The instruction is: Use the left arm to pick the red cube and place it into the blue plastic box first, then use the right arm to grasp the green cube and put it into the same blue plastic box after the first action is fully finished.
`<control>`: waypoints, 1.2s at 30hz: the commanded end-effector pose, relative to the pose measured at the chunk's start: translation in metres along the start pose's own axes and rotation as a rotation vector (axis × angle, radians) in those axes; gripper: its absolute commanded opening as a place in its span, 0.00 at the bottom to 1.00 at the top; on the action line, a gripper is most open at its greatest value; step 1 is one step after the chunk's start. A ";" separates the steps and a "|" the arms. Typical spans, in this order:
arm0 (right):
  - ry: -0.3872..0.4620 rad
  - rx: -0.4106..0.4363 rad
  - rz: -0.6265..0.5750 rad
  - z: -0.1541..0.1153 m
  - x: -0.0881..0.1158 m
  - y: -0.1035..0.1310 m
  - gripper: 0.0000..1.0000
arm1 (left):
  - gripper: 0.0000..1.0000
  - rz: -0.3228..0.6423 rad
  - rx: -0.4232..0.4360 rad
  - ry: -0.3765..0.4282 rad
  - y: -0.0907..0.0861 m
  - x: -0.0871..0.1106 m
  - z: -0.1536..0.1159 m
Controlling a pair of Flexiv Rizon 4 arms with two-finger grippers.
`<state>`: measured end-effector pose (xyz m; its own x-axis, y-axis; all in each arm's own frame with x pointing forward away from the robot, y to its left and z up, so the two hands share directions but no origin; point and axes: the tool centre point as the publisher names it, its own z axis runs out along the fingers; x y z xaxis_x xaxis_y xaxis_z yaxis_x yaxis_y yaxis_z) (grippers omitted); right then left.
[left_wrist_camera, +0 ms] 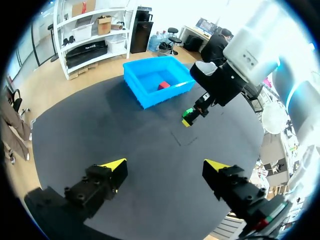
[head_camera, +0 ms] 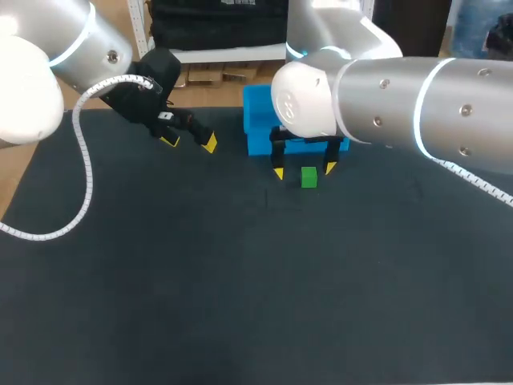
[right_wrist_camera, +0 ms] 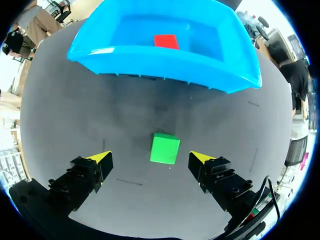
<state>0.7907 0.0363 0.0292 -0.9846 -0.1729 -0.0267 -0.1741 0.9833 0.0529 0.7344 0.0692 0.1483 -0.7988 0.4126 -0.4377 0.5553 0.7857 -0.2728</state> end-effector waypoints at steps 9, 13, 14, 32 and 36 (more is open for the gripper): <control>0.012 -0.009 0.004 0.010 -0.001 -0.008 1.00 | 1.00 0.000 0.000 -0.001 0.000 0.000 0.001; 0.013 -0.010 0.005 0.011 -0.001 -0.010 1.00 | 1.00 0.000 0.000 -0.001 0.000 0.000 0.001; 0.013 -0.011 0.004 0.011 -0.001 -0.011 1.00 | 1.00 0.000 0.000 -0.001 0.000 0.000 0.001; 0.018 -0.020 -0.006 0.023 -0.004 -0.012 1.00 | 1.00 0.000 0.000 -0.001 0.000 0.000 0.001; 0.017 -0.016 -0.009 0.027 -0.007 -0.013 1.00 | 1.00 0.000 0.000 -0.001 0.000 0.000 0.001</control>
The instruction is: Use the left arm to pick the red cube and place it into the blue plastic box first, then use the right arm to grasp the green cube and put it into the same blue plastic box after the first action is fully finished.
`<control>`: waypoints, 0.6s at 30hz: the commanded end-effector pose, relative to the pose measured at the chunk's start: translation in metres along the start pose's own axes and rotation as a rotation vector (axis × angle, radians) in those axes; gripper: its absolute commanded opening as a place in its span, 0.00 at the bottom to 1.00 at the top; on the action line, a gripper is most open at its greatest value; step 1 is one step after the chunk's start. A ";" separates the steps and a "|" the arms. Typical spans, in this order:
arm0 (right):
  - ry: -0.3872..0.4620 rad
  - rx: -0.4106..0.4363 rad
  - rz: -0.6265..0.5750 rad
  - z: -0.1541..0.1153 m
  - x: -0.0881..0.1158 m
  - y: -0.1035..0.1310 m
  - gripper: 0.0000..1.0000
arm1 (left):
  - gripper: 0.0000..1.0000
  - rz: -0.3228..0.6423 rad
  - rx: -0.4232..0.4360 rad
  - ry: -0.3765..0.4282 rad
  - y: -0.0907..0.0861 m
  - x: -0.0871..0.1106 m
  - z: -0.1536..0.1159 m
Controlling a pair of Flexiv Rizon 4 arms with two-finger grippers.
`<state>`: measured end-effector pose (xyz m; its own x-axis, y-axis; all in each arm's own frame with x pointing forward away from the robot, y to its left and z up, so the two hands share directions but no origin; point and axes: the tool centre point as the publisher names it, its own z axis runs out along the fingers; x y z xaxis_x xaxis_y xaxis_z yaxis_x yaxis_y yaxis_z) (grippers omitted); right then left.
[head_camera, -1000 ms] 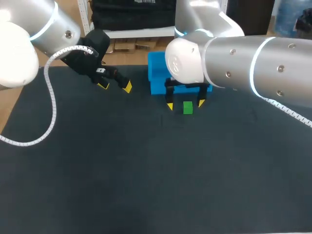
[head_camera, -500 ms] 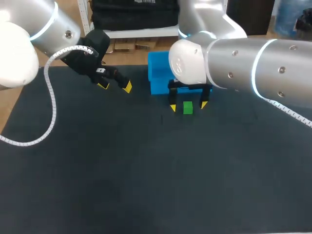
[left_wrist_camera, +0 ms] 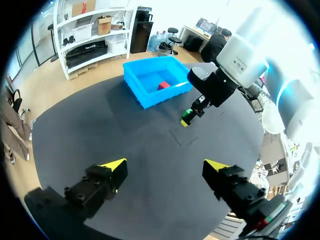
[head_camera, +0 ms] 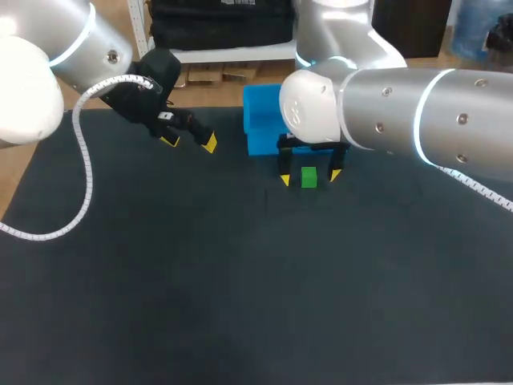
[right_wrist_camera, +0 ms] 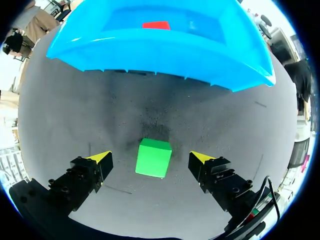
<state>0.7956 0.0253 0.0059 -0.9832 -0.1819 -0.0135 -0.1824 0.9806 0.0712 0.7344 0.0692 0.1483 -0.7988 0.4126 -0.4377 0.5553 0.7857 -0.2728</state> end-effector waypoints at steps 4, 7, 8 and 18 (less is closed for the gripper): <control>0.004 0.006 0.000 0.008 -0.006 -0.001 1.00 | 1.00 0.000 0.000 -0.001 0.000 0.000 0.001; 0.006 0.007 0.001 0.011 -0.007 -0.001 1.00 | 1.00 0.000 0.000 -0.001 0.000 0.000 0.001; 0.007 0.008 0.002 0.011 -0.008 -0.002 1.00 | 1.00 0.000 0.000 -0.001 0.000 0.000 0.001; 0.004 0.004 0.020 0.013 -0.010 -0.002 0.34 | 1.00 0.000 0.000 -0.001 0.000 0.000 0.001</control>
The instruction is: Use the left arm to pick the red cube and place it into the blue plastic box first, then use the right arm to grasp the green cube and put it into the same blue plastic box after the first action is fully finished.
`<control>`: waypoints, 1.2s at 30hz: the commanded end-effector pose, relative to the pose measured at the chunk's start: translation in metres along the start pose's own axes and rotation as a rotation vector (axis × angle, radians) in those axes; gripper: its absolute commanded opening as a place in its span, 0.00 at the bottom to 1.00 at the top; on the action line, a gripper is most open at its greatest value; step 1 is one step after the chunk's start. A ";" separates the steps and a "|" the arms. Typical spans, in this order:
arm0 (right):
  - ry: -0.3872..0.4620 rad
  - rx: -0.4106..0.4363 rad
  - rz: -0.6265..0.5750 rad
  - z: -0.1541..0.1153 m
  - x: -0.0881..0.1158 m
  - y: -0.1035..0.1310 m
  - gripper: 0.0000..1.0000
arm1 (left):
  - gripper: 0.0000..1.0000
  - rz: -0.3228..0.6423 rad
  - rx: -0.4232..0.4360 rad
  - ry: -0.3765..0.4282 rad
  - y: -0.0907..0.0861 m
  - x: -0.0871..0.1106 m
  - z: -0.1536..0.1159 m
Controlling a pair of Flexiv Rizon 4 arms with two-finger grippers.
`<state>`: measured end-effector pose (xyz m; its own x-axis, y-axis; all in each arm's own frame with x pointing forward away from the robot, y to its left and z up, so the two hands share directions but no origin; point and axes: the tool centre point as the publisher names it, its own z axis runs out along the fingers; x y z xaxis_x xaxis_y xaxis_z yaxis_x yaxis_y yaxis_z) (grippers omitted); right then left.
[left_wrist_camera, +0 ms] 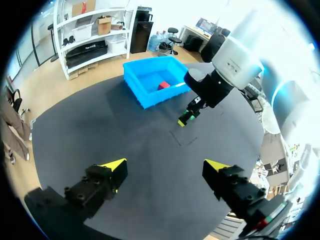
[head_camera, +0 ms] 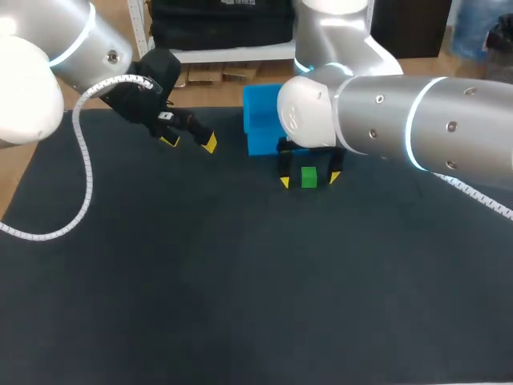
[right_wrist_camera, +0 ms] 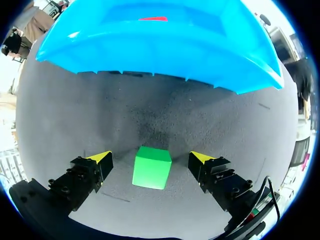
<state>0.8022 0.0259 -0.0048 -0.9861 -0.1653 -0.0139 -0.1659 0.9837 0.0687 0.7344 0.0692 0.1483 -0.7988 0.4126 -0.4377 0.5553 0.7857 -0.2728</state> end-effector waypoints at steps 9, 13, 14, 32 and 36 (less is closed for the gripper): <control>0.007 0.000 0.013 0.000 -0.001 -0.004 0.00 | 1.00 0.000 0.000 -0.001 0.000 0.000 0.001; 0.008 0.004 0.018 -0.001 0.000 -0.006 0.00 | 1.00 0.000 0.000 -0.001 0.000 0.000 0.001; 0.009 0.005 0.020 -0.002 0.001 -0.006 0.00 | 1.00 0.000 0.000 -0.001 0.000 0.000 0.001; 0.018 0.024 0.015 -0.037 0.012 -0.009 0.00 | 1.00 0.000 0.000 -0.001 0.000 0.000 0.001; 0.008 0.022 0.013 -0.049 0.012 -0.008 0.00 | 1.00 0.000 0.000 -0.001 0.000 0.000 0.001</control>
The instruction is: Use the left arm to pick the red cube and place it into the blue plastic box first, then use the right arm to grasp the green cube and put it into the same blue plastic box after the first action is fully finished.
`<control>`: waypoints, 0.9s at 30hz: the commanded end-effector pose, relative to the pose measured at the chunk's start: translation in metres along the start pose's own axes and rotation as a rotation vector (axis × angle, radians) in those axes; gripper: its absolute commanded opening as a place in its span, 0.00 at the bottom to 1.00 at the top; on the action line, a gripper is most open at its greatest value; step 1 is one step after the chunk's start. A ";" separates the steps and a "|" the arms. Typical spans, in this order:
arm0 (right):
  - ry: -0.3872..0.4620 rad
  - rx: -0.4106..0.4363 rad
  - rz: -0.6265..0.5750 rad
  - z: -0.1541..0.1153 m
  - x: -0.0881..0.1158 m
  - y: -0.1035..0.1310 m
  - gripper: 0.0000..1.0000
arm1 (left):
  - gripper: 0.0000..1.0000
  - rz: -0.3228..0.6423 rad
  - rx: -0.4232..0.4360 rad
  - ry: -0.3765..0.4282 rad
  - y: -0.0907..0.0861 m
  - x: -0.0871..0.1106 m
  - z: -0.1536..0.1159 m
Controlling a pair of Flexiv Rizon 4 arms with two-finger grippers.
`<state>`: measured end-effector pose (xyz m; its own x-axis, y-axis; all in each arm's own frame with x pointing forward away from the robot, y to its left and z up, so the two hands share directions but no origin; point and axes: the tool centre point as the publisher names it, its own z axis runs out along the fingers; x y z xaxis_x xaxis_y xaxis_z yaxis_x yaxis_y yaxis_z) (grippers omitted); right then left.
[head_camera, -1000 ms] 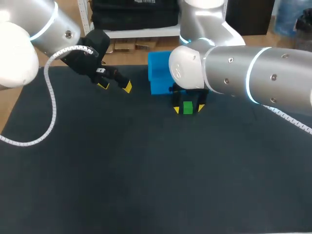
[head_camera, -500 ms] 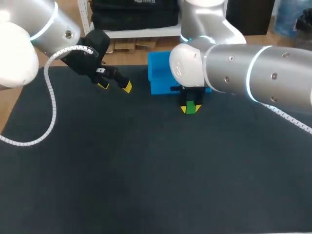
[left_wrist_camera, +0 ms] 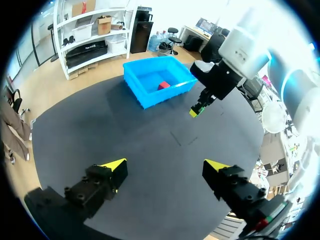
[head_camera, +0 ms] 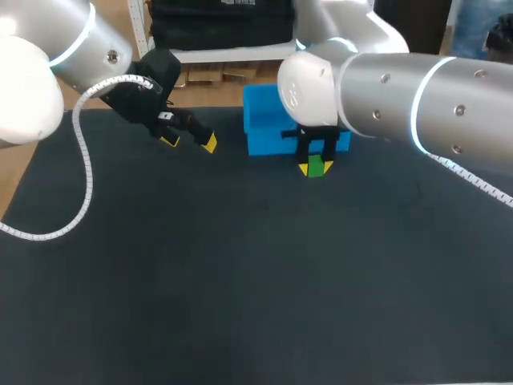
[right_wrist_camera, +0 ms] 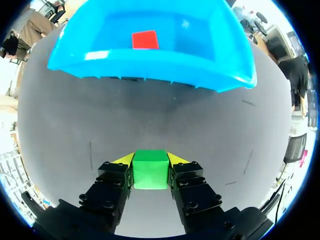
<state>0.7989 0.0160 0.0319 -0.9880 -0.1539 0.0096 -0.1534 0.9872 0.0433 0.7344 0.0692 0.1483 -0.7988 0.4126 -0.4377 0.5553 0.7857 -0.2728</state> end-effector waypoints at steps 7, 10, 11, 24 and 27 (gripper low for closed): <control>-0.038 -0.007 -0.004 -0.031 0.011 -0.002 0.00 | 1.00 0.000 0.000 -0.001 0.000 0.000 0.001; -0.045 -0.006 -0.008 -0.037 0.011 -0.003 0.00 | 1.00 0.000 0.000 -0.001 0.000 0.000 0.001; -0.046 -0.006 -0.010 -0.039 0.012 -0.003 0.00 | 1.00 0.000 0.000 -0.001 0.000 0.000 0.001; -0.093 -0.007 -0.018 -0.073 0.019 -0.008 0.00 | 1.00 0.000 0.000 -0.001 0.000 0.000 0.001; -0.105 -0.005 -0.018 -0.080 0.020 -0.011 0.00 | 1.00 0.000 0.000 -0.001 0.000 0.000 0.001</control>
<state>0.7928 0.0047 0.1068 -0.9844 -0.1712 -0.0417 -0.1730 0.9840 0.0437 0.7344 0.0692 0.1483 -0.7988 0.4126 -0.4377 0.5553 0.7857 -0.2728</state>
